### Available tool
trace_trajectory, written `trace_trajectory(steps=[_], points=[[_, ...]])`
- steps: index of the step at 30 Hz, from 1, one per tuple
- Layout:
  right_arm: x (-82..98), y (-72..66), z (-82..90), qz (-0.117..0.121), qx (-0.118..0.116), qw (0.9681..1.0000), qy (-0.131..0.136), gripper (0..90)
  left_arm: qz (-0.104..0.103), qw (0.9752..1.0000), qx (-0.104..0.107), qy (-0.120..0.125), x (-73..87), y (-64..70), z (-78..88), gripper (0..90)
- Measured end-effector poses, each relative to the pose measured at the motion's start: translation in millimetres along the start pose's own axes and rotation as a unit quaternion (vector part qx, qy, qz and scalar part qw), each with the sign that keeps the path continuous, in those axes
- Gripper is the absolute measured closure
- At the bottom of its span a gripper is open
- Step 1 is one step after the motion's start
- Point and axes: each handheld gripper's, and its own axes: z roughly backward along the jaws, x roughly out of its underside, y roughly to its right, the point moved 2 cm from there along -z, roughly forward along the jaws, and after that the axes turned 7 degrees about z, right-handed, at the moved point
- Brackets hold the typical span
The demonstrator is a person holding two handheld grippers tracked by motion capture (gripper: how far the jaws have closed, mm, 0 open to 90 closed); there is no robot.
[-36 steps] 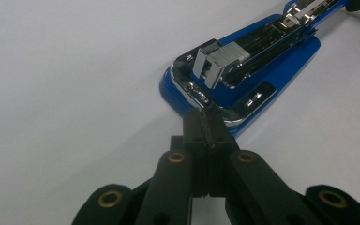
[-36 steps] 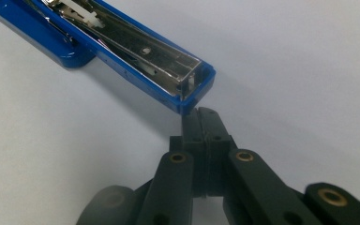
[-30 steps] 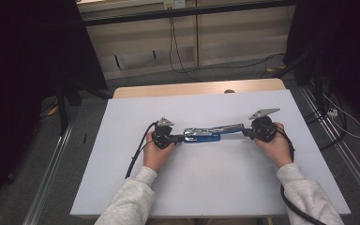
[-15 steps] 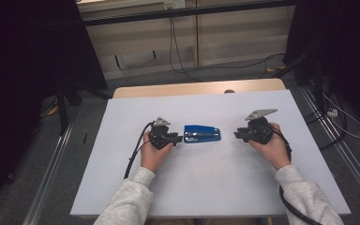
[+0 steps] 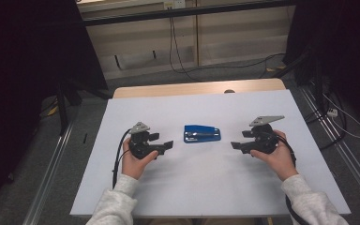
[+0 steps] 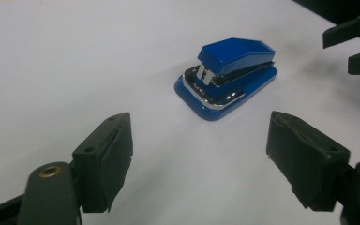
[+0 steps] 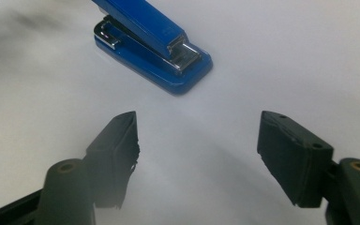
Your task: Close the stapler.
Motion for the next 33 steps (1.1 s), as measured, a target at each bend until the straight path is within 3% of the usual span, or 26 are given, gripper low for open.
trace_trajectory(steps=[7,12,20,22,33], points=[[11.0,-6.8,17.6,0.004,0.005,1.0000,0.001,20.5,-0.003,1.0000,0.003,-0.003,10.1,1.2,16.3,16.3],[17.7,-11.9,30.8,0.004,0.007,0.9999,0.007,18.5,-0.011,0.9998,-0.009,-0.015,18.8,-1.6,23.9,12.6],[26.0,-20.1,37.8,-0.001,0.002,1.0000,0.008,16.2,-0.015,0.9998,-0.011,-0.007,28.8,1.1,43.0,11.9],[30.0,-25.9,40.2,0.011,-0.001,0.9999,0.001,16.1,-0.016,0.9998,-0.012,-0.004,32.5,-1.4,48.7,11.7],[38.2,-35.5,48.9,0.019,-0.006,0.9998,0.000,14.9,-0.003,0.9995,-0.028,0.015,49.0,-14.2,80.1,11.2]])
